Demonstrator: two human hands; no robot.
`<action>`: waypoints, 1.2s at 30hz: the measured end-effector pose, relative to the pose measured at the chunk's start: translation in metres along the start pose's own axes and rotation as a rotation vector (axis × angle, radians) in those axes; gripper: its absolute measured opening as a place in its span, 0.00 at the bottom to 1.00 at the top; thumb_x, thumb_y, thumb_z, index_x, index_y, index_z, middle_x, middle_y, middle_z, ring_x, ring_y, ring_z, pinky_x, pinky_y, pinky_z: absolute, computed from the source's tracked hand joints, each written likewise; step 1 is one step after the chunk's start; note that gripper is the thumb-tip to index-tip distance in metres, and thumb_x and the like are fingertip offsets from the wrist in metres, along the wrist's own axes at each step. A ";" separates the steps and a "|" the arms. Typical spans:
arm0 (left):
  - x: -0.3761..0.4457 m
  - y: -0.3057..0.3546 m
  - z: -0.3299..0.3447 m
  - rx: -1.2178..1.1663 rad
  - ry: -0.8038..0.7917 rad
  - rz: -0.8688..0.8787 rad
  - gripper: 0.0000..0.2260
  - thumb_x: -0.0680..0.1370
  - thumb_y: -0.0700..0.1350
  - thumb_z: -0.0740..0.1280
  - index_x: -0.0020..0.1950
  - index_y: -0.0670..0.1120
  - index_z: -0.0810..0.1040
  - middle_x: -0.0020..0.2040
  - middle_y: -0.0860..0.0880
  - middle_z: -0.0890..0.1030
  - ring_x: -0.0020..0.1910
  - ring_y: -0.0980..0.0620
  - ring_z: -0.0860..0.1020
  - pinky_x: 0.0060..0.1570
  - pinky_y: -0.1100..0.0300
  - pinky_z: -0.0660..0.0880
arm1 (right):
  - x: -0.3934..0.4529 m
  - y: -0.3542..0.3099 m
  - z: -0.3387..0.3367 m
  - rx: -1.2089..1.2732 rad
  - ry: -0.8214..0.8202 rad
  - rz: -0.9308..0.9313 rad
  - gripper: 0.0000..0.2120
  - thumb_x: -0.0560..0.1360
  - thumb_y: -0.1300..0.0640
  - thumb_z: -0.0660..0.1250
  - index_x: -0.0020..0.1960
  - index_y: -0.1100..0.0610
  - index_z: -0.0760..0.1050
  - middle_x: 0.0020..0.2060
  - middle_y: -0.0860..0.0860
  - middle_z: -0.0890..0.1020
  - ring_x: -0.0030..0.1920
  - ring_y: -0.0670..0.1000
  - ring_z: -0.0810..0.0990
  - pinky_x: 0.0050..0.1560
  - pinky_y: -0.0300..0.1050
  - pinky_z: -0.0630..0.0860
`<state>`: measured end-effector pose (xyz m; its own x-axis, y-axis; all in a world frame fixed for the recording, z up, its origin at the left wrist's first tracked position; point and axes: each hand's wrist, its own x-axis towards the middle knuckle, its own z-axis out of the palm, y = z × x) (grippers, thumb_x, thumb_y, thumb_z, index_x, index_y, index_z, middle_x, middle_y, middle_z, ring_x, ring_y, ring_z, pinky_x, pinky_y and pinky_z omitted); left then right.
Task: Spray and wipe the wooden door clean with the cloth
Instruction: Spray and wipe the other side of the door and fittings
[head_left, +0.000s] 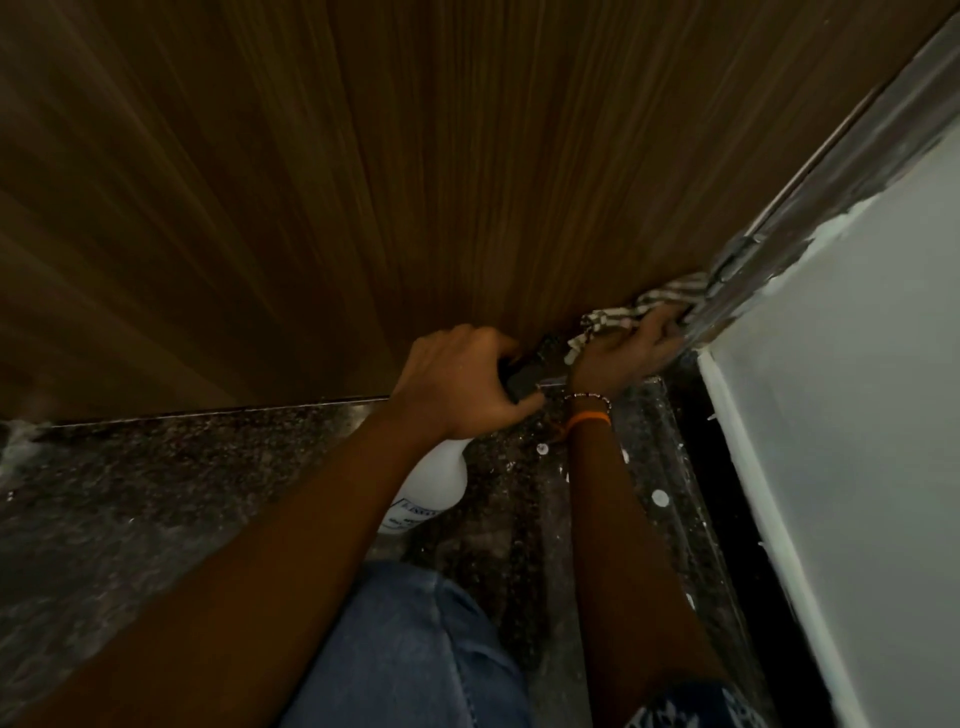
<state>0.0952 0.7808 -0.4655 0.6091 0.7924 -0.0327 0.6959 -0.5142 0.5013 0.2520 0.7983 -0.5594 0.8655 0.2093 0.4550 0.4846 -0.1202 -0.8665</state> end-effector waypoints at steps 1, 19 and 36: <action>0.002 0.003 0.001 -0.003 -0.003 0.005 0.18 0.73 0.56 0.69 0.29 0.54 0.64 0.27 0.57 0.67 0.27 0.61 0.65 0.28 0.62 0.57 | 0.008 -0.009 -0.001 -0.027 0.017 -0.026 0.24 0.71 0.71 0.59 0.67 0.73 0.68 0.58 0.73 0.71 0.59 0.62 0.68 0.63 0.40 0.61; 0.002 -0.025 0.008 -0.170 -0.070 -0.038 0.09 0.66 0.58 0.64 0.32 0.53 0.73 0.26 0.56 0.71 0.26 0.60 0.69 0.29 0.62 0.58 | -0.006 0.021 0.017 -0.164 -0.067 0.061 0.26 0.73 0.63 0.52 0.70 0.72 0.64 0.66 0.73 0.65 0.67 0.72 0.63 0.68 0.47 0.52; -0.006 -0.073 0.009 -0.287 -0.028 -0.104 0.11 0.65 0.58 0.65 0.34 0.50 0.75 0.29 0.51 0.75 0.29 0.54 0.73 0.32 0.59 0.64 | -0.071 0.067 0.037 0.038 -0.300 0.759 0.24 0.74 0.75 0.60 0.68 0.75 0.59 0.65 0.71 0.66 0.67 0.65 0.67 0.67 0.46 0.61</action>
<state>0.0440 0.8107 -0.5101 0.5535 0.8245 -0.1180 0.6210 -0.3142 0.7181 0.2180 0.8113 -0.6574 0.8831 0.3356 -0.3278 -0.2291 -0.3012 -0.9256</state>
